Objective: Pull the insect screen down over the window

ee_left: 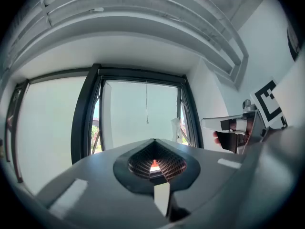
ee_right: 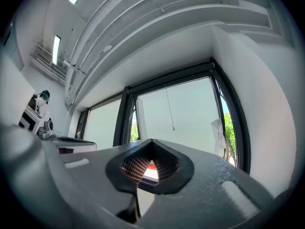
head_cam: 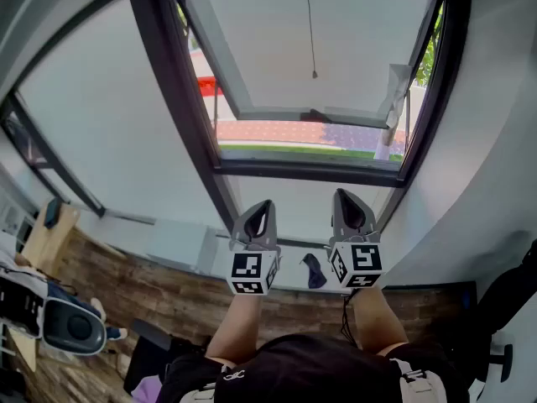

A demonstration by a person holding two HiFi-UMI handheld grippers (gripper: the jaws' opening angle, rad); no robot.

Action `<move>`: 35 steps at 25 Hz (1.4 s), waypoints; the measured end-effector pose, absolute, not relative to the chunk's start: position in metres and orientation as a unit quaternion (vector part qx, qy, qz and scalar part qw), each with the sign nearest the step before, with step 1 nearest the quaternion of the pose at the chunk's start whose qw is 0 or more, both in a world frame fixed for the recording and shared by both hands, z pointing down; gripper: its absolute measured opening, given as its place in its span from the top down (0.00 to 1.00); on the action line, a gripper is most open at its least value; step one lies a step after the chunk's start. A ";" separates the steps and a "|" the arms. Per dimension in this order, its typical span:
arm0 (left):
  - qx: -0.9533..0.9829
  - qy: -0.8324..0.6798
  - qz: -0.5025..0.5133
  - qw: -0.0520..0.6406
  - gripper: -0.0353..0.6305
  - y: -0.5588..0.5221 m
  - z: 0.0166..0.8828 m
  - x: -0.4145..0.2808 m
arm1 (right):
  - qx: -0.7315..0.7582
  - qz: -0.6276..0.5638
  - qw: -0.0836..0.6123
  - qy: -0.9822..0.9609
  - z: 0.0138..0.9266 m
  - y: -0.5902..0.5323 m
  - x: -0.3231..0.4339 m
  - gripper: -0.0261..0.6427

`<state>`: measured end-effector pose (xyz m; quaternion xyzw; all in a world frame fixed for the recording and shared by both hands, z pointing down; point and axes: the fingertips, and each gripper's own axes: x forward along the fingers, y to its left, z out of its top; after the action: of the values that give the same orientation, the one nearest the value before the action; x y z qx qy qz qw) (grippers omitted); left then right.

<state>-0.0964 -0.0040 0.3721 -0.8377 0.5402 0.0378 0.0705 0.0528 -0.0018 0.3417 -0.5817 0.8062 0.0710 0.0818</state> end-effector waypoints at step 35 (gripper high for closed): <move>-0.833 0.546 0.021 0.085 0.92 0.018 0.388 -0.019 | -0.560 0.068 0.074 0.823 0.368 0.016 0.114 0.96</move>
<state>-0.0186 0.0176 0.3877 -0.8333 0.5458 0.0214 0.0848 0.1138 0.0160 0.3682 -0.5598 0.8226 0.0683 0.0735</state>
